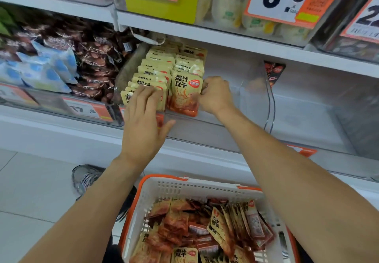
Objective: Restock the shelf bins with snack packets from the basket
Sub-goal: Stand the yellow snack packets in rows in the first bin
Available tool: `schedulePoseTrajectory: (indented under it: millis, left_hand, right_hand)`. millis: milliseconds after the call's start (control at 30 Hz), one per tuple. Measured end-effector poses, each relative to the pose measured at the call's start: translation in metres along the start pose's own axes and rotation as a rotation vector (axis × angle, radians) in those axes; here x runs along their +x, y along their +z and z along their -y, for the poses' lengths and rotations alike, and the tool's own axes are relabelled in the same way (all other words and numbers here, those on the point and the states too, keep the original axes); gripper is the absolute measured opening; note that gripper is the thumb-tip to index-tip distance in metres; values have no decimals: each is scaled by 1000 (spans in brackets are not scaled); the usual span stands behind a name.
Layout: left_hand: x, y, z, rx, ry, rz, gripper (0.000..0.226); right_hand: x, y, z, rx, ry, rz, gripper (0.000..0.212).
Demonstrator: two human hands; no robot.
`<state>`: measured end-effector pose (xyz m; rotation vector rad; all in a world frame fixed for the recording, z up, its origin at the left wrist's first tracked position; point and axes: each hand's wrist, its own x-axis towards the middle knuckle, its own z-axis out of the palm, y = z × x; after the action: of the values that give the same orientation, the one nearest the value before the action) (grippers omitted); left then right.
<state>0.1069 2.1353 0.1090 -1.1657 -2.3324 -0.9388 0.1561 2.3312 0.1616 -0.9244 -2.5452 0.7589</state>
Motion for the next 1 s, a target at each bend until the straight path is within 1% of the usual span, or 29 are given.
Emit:
schedulePoseTrajectory:
  millis: [67,133,200,433,467,533,600,667,733,767,833,867,933,967,1000]
  left_hand:
    - [0,0,0,-8,5,-7,68]
    - [0,0,1,-16,11,-11,68]
    - [0,0,1,-20,18,-16,67]
    - [-1,0,1,-21,17,-19,67]
    - [-1,0,1,-16,22,-13,67]
    - [-1,1,0,-9,27,-3,68]
    - [-1,-1,-5,-41,17,-20,66]
    - [-2,-5,-15,-95,39,-114,55]
    - [-7,-7,-31,-186,55,-220,40]
    - [-13,-6,-40,-253,34,-227,37]
    - [-33,2,-58,-354,-53,-150,37]
    - [-47,8,-66,-374,-107,-78,37]
    - [-81,27,-77,-393,-190,131,40]
    - [-99,37,-80,-387,-210,247,42]
    - [-118,48,-80,-356,-221,364,43]
  right_hand:
    - [5,7,0,-55,-3,-27,26]
    - [6,15,-1,-86,3,-39,30]
    - [6,20,-2,-125,21,-12,36]
    - [7,16,-7,-130,70,36,36]
    - [3,11,-5,-141,61,34,34]
    - [-10,-4,-1,-176,-7,-31,27]
    - [-35,-24,3,-117,-99,-139,20]
    - [-71,-42,5,27,-205,-242,16]
    - [-110,-47,-4,172,-288,-298,14]
    - [-128,-42,-13,225,-295,-297,14]
    - [-160,-23,-45,254,-254,-236,14]
    - [-175,-11,-66,230,-196,-158,13]
    - [-205,17,-114,101,-26,120,7]
    - [-220,29,-138,7,56,268,5]
    - [-235,40,-161,-77,131,381,6]
